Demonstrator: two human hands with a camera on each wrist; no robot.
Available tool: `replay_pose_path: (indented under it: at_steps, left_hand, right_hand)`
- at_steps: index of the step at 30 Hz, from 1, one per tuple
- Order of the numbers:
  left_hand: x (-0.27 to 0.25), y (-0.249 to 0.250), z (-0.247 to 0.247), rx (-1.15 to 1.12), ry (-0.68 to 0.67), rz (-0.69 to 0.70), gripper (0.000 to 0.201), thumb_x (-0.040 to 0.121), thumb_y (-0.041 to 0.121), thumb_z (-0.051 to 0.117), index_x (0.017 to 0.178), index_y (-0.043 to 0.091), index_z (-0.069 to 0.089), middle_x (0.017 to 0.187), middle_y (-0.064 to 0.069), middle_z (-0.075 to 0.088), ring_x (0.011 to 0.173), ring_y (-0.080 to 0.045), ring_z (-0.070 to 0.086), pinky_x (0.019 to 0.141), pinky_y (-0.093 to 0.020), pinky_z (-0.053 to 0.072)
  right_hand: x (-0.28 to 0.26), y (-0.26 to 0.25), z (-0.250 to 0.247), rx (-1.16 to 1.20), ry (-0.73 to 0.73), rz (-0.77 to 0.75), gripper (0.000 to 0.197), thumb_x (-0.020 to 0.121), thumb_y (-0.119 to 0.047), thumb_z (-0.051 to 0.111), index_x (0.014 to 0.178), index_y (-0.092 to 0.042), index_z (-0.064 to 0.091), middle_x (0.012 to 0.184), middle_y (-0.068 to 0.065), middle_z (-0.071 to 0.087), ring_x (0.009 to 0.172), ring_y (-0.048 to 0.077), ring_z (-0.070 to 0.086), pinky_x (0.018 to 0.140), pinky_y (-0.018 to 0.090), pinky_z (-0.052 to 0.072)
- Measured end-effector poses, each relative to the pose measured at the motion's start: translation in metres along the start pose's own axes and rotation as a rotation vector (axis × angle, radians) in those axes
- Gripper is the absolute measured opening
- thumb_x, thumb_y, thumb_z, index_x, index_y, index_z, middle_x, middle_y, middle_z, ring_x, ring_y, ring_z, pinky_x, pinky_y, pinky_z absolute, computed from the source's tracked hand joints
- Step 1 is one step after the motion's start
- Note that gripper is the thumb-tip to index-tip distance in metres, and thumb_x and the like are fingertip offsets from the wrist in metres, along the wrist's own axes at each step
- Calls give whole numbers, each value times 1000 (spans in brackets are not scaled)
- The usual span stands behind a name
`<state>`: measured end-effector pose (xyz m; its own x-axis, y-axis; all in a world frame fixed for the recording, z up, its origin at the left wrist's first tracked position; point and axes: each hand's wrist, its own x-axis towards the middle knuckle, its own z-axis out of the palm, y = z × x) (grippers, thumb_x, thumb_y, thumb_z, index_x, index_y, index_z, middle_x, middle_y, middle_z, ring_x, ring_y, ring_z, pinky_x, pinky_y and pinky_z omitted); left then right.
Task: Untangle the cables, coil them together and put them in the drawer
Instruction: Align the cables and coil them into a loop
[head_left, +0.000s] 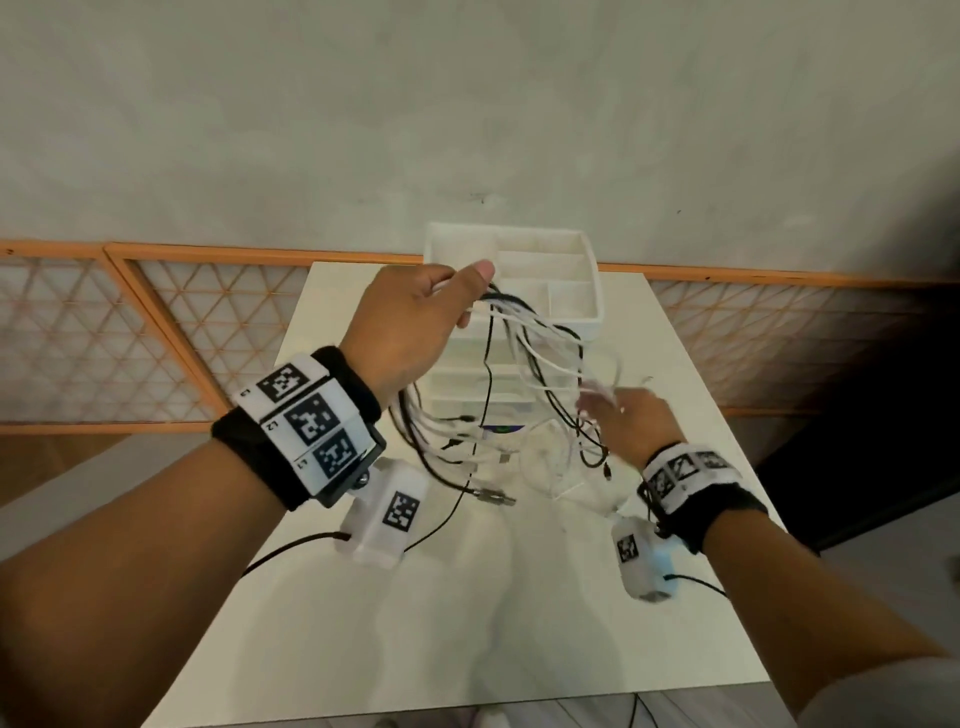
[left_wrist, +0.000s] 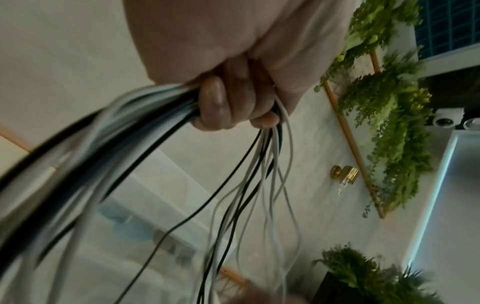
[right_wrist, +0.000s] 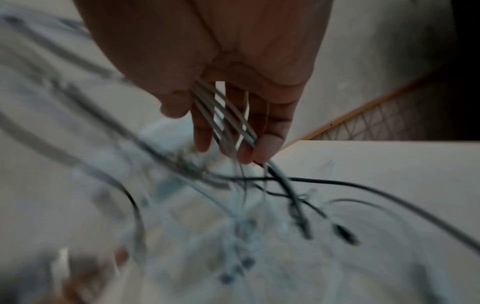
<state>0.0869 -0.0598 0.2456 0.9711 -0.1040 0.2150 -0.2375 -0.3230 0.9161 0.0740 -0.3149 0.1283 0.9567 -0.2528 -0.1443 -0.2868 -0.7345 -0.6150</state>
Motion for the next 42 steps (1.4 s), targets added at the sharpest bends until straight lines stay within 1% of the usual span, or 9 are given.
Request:
replay_pose_path:
  at_steps: [3,6,11,17,22,27,34,37,42]
  left_hand:
    - [-2,-19,-5,187,5,-84,54,94,50,56,53,15,53,32,9,39,33,-7,36,52,-29,29]
    - [-1,-30,-12,114,95,-179,51,91,51,59,54,16,56,35,9,39,39,-14,35,50,-27,29]
    - [12,-9,-38,-254,262,-147,46,90,45,65,54,18,56,49,-4,31,36,-15,23,42,-20,23]
    - [-1,-16,-23,-54,118,-109,49,91,47,62,52,18,58,37,8,34,35,-13,26,48,-26,25]
    - [-2,-34,-18,229,55,-194,45,91,46,61,59,16,70,37,6,42,32,-10,32,47,-28,25]
    - [-5,-41,-26,136,162,-255,39,91,44,63,69,13,75,29,8,36,33,-9,29,46,-26,22]
    - [3,-27,-40,-273,277,-186,54,87,39,70,50,21,35,61,-11,17,56,-29,11,46,-26,18]
    - [-3,-32,-24,-121,182,-187,59,87,43,70,42,19,39,55,-7,21,48,-22,17,51,-27,23]
    - [-7,-53,-11,216,105,-285,58,87,43,66,37,21,49,34,6,29,45,-19,32,51,-28,24]
  right_hand:
    - [9,-25,-34,568,256,-42,24,90,-21,53,88,-24,77,78,1,73,73,23,64,66,36,52]
    - [1,-40,-53,460,446,-265,18,93,-24,60,80,-16,69,78,7,65,68,14,55,64,24,45]
    - [-4,26,4,-185,173,-121,34,88,-53,62,89,-19,67,100,10,68,95,34,63,81,38,49]
    - [-7,39,35,-115,-26,21,16,96,-25,54,82,-29,61,99,12,71,93,34,68,76,32,50]
    - [-2,-9,-25,292,273,-179,23,89,-44,51,100,-37,70,102,0,71,94,22,66,89,38,54]
    - [-10,-18,-60,279,675,-332,15,95,-17,56,102,-16,69,105,1,63,92,12,56,76,11,41]
    - [-2,70,21,-238,24,167,13,93,-30,52,101,-23,60,99,16,69,93,38,65,82,42,55]
    - [-3,46,20,-39,79,120,10,88,-10,57,90,-16,66,85,11,72,79,31,68,81,42,57]
    - [-19,-31,-42,1038,209,-201,23,103,-17,43,83,-17,55,82,9,63,60,20,61,55,26,52]
